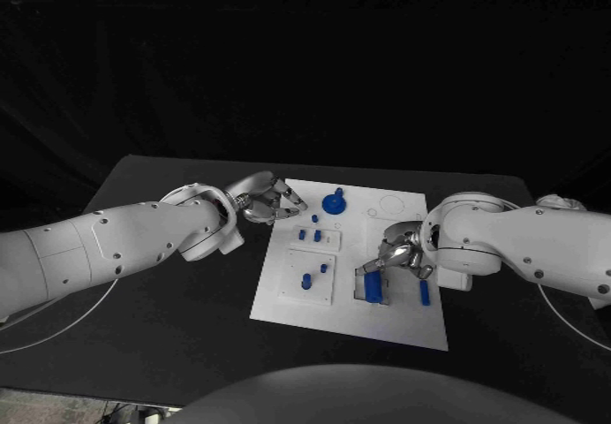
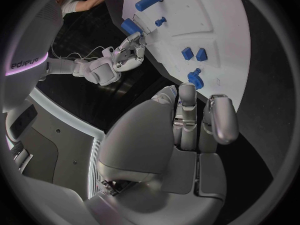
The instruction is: Assemble the parts on the task board
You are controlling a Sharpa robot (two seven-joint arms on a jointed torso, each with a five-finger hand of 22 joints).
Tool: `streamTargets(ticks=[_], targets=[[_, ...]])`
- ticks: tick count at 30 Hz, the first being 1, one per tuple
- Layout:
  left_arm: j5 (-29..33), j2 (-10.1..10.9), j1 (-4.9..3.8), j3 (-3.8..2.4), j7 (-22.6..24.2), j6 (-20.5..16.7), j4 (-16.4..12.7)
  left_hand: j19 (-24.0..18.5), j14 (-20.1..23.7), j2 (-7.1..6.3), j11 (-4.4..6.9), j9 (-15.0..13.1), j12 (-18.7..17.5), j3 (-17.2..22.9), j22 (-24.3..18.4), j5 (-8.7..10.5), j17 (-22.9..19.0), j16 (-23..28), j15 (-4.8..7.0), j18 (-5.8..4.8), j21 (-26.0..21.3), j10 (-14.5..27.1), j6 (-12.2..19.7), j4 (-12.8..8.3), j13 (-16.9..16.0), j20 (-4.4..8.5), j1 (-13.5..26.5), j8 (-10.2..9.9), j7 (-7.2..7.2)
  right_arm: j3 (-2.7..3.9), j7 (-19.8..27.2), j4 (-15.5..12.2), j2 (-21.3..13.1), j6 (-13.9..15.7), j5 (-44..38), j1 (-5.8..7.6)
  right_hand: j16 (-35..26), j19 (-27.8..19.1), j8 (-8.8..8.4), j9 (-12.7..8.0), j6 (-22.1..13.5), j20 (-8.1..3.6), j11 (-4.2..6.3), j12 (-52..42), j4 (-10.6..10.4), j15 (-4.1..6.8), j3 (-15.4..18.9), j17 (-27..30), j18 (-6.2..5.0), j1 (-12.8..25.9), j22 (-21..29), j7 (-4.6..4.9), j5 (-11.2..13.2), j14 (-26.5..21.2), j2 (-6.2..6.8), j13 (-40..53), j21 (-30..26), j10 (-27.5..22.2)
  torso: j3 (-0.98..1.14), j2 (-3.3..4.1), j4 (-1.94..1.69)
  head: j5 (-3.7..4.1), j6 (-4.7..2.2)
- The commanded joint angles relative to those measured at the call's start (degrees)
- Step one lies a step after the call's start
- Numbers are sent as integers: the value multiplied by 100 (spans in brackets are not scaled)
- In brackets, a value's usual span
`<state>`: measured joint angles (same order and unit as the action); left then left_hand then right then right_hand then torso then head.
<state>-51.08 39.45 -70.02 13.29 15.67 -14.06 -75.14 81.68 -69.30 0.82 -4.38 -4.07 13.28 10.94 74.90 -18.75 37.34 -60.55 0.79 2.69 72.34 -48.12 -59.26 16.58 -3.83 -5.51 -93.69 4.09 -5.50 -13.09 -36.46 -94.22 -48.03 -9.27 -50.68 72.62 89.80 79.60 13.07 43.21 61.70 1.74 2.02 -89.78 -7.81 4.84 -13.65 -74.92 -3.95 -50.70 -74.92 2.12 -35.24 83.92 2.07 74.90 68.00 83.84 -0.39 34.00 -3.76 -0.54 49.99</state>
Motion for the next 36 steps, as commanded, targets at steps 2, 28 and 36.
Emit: streamTargets(ticks=[2, 28, 36], targets=[[7, -11, 3, -4, -24, 108, -9, -46, 42, -36, -3, -3, -14, 47, 995, -36, -10, 31, 2, 120, -37, -39, -9, 0, 0, 11, -8, 2, -37, 0, 67, 36, 51, 14, 113, -12, 20, -37, -32, 27, -43, 5, -39, -22, 614, -23, -654, -1508, -104, 6, -828, 11, 61, 608, -60, 1510, -49, 616, -1, -2, 2, -8, 1], [-13, -34, 20, -4, -107, 241, 18, -67, 75, -39, -8, -5, -18, 75, 984, -40, -62, 62, -2, 127, -76, -44, -11, -4, 1, 8, -17, 5, -43, 0, 20, 56, 69, 71, -77, -51, 20, -6, -182, 247, -51, 40, -77, -22, 242, -52, -173, -1508, -124, 420, -804, 53, 2196, 608, -246, 1510, -210, 616, -1, -2, 4, -35, 1], [-16, -34, 23, -4, -138, 278, 21, -75, 95, -43, -12, -6, -20, 94, 982, -44, -86, 78, -6, 129, -87, -47, -13, -6, 1, 6, -24, 6, -46, 0, 18, 74, 48, 102, -70, -53, 20, -2, -209, 268, -52, 39, -78, -22, 132, -51, -130, -1508, -125, 511, -802, 56, 2141, 608, -319, 1510, -232, 616, 0, -3, 3, -42, 1]])
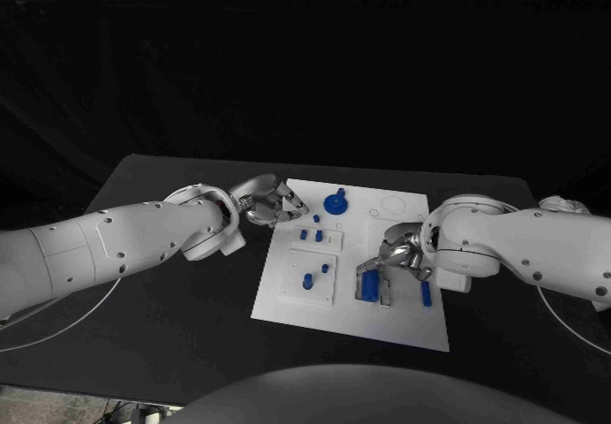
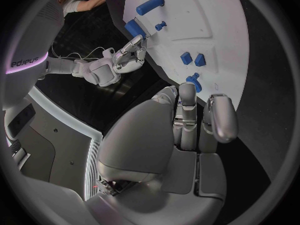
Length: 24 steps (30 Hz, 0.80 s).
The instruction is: Assemble the parts on the task board
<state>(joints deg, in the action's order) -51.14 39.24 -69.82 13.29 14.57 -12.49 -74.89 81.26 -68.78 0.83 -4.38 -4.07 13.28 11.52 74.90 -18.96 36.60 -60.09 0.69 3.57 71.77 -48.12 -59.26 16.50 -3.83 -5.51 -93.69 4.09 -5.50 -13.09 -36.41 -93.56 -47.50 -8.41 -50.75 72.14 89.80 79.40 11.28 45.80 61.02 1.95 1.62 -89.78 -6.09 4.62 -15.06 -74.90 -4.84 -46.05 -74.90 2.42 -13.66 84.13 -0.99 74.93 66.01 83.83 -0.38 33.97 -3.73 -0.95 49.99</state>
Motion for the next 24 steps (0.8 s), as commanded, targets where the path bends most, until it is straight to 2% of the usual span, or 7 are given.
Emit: streamTargets(ticks=[1, 6, 14, 19, 24], targets=[[-9, -14, 4, -4, -31, 126, -3, -33, 44, -43, -12, -5, -20, 36, 982, -23, -11, 32, 5, 41, -31, -47, -13, 1, 1, 6, -24, 6, -46, 0, 14, 10, -6, 18, -62, -6, 20, 19, -35, 11, 13, 18, -39, -22, -48, -29, 25, -1510, -36, 56, -804, 28, 1, 587, -2, 1507, -36, 617, -1, 0, 0, 0, 1], [-10, -21, 11, -4, -40, 146, 1, -38, 49, -45, -13, -6, -21, 42, 980, -24, -15, 34, 4, 43, -39, -48, -13, 1, 2, 5, -26, 6, -47, 0, 15, 17, -7, 28, -64, -8, 20, 24, -70, 27, -9, 21, -46, -22, -53, -34, 96, -1510, -37, 59, -804, 36, 187, 587, 52, 1507, -53, 617, 1, -1, 3, -7, 1], [-16, -27, 21, -4, -64, 188, 5, -49, 69, -49, -17, -7, -24, 61, 975, -27, -36, 48, 0, 46, -59, -52, -14, 0, 2, 2, -30, 8, -51, 0, 28, 17, -15, 60, -73, -14, 20, 44, -214, 55, -212, 54, -108, -22, -140, -79, 412, -1510, -34, 148, -808, 109, 996, 587, 234, 1507, -82, 617, -1, 1, 0, 1, 1], [-24, -29, 26, -4, -80, 216, 7, -56, 83, -51, -21, -9, -25, 75, 972, -29, -50, 56, -3, 48, -69, -56, -21, 0, 2, 0, -33, 12, -55, 0, 42, 11, -19, 114, -74, -18, 20, 51, -281, 78, -341, 81, -145, -22, -258, -111, 663, -1510, -33, 272, -811, 152, 1065, 587, 361, 1507, -94, 617, -1, 2, -1, 0, 1], [-30, -24, 28, -4, -94, 235, 3, -61, 93, -55, -23, -12, -26, 87, 970, -29, -59, 62, -5, 50, -77, -61, -32, 0, 2, -2, -35, 18, -58, 0, 71, 4, -44, 226, -78, -19, 20, 49, -301, 116, -439, 98, -168, -22, -371, -130, 863, -1510, -36, 351, -809, 179, 1081, 587, 418, 1507, -116, 617, -1, 1, -2, -12, 1]])
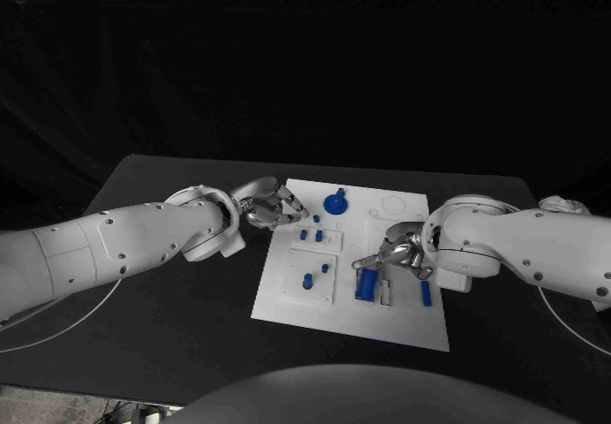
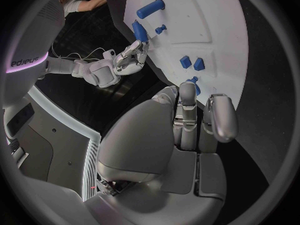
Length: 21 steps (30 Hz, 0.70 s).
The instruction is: Assemble the parts on the task board
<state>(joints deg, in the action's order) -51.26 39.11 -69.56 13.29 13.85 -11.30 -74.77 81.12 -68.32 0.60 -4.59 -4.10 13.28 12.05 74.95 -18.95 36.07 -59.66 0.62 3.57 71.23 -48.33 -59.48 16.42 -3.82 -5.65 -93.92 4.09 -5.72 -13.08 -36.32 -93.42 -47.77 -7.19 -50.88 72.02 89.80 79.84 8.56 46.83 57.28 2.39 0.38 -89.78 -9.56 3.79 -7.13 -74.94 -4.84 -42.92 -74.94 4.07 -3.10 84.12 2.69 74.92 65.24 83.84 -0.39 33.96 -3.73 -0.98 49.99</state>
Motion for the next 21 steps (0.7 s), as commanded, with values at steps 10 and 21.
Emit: streamTargets(ticks=[10, 21], targets=[[-21, 5, 5, -4, -15, 115, -15, -55, 58, -39, -6, -13, -27, 49, 962, -29, -17, 24, -2, 52, -37, -48, -24, 9, 2, 9, -12, 26, -40, 0, 531, -142, -206, 1027, -368, -9, 20, 69, 246, 331, -252, 73, -60, -22, -248, -55, 354, -1506, -15, -111, -845, 15, 10, 588, -76, 1508, 75, 616, 7, 1, 5, -28, 1], [-21, 48, 9, -4, 170, -43, -42, -55, 62, -48, -6, -19, -25, 85, 965, -37, -4, 13, -5, 51, -31, -72, -46, 4, 0, 5, -21, 40, -43, -1, 1890, -756, -798, 2598, -1833, -117, 20, 224, 625, 796, -1088, 95, -122, -22, 185, -108, 237, -1506, 64, -1263, -951, 109, -1603, 588, -206, 1508, 484, 616, 5, -1, 4, -46, 1]])
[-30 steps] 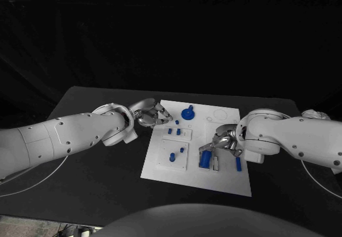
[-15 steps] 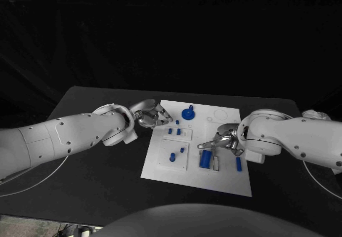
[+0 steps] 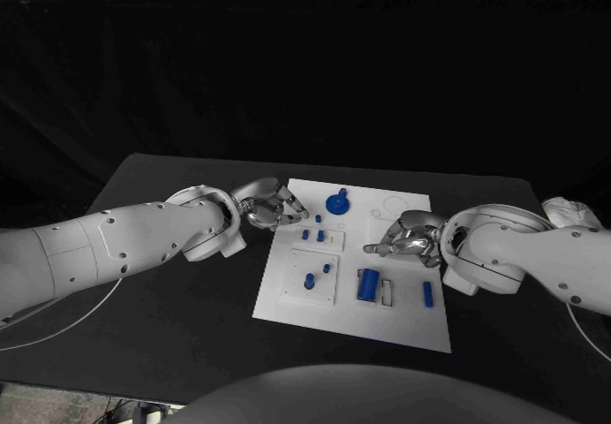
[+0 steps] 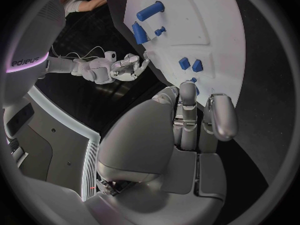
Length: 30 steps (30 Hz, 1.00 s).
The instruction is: Assemble the parts on the task board
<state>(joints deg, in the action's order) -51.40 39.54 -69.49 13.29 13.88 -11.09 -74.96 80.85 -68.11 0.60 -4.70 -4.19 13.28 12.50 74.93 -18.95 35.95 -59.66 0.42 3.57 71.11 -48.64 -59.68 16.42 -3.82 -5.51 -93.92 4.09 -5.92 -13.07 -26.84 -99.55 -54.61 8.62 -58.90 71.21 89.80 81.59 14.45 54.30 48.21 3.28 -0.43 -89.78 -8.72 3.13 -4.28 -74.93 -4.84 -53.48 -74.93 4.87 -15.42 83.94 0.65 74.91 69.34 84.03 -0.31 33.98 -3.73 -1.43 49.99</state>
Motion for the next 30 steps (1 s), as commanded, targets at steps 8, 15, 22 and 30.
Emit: streamTargets(ticks=[8, 15, 22, 30], targets=[[-4, 49, 43, -5, 330, -199, -34, -23, 39, -57, 7, -11, -25, 76, 970, -54, 18, 0, 17, 49, -7, -60, -29, 0, 0, -10, -37, 43, -22, -6, 1822, -762, -743, 2276, -2659, -337, 20, -57, -33, 122, -1991, 100, -159, -22, 487, -152, -257, -1507, 53, -1119, -926, 266, -963, 606, 96, 1509, 17, 597, -4, -18, 9, 6, 1], [-3, 77, 100, -5, 363, -206, -35, -24, 40, -60, 6, -12, -25, 88, 970, -60, 17, -1, 18, 49, -8, -66, -30, -1, 0, -11, -41, 44, -23, -9, 1355, -941, -866, 2282, -3578, -822, 20, -179, 505, 216, -2580, 199, -278, -22, 78, -257, 130, -1507, 9, -908, -866, 372, 159, 606, 269, 1509, -154, 597, -1, -44, 31, 26, 1], [-3, 93, 129, -5, 349, -173, -36, -25, 42, -66, 0, -12, -24, 111, 970, -69, 15, -4, 17, 50, -8, -79, -29, 0, 0, -11, -48, 44, -27, -9, 912, -817, -658, 2201, -3859, -1274, 20, -306, 894, 220, -2889, 274, -365, -22, -343, -340, 287, -1507, -44, -907, -794, 433, 306, 606, 469, 1509, -389, 597, 11, -45, 31, 48, 1], [-3, 109, 138, -5, 299, -129, -51, -25, 42, -66, 0, -12, -24, 111, 970, -69, 15, -4, 17, 50, -8, -79, -29, 0, 0, -11, -48, 44, -27, -8, 672, -677, -469, 2060, -3915, -1459, 20, -350, 1319, 203, -3023, 324, -415, -22, -776, -378, 352, -1507, -64, -1051, -765, 450, 522, 606, 660, 1509, -483, 597, 3, -43, 26, 51, 1]])
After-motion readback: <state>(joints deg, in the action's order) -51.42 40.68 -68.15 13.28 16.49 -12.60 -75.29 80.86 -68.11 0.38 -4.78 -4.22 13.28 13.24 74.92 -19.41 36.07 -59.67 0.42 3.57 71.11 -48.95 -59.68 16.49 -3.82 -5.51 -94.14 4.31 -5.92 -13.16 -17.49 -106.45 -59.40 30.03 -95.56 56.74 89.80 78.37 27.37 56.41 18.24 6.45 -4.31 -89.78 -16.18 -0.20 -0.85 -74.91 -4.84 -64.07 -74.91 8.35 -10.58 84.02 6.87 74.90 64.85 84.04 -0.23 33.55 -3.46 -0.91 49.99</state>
